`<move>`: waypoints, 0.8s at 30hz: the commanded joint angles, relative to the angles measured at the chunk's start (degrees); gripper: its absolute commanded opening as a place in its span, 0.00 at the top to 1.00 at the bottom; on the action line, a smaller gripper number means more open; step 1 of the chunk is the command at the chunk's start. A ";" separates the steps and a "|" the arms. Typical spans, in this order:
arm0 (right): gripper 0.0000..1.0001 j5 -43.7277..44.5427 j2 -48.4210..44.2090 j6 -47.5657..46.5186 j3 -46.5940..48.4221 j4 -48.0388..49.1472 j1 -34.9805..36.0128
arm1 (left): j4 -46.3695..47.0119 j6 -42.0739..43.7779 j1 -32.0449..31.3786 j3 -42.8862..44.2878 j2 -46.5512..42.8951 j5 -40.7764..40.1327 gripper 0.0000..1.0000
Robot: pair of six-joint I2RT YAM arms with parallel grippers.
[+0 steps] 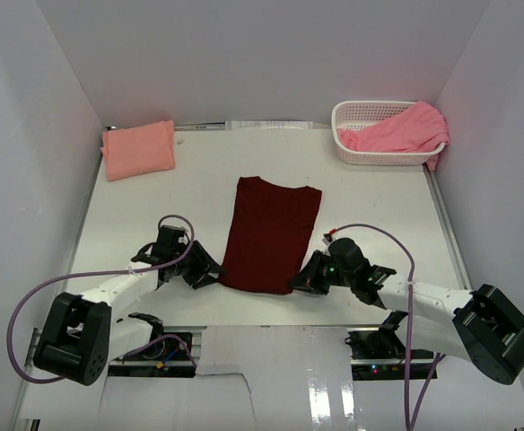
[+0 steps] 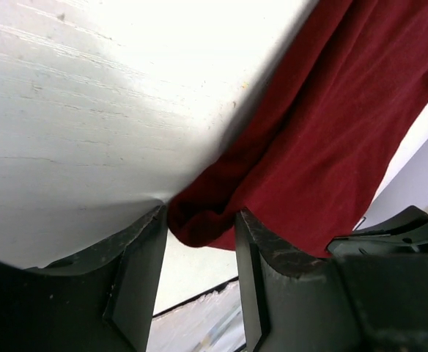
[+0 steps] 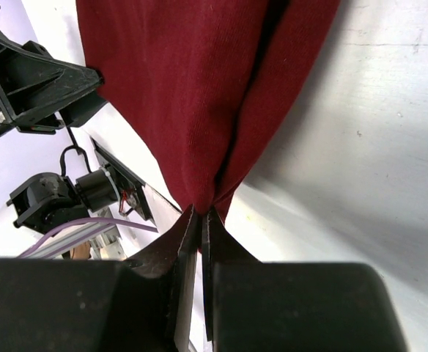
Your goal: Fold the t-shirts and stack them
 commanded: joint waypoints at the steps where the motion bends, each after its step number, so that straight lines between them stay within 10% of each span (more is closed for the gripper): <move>1: 0.92 0.64 -0.71 0.46 -0.28 -0.08 -0.24 | -5.97 3.43 0.03 -2.40 2.34 -11.59 0.47; 8: 0.92 -0.16 0.43 0.46 -0.36 1.06 -0.15 | -1.57 3.78 0.03 -4.69 5.32 -7.02 0.61; 15: 0.92 -0.16 0.17 0.63 -0.63 0.62 -0.24 | -1.56 4.92 0.03 -5.21 4.62 -5.61 1.00; 24: 0.92 -4.96 -2.56 -5.42 0.25 -6.67 -4.53 | -6.22 4.32 -0.15 -2.84 -0.11 0.01 1.00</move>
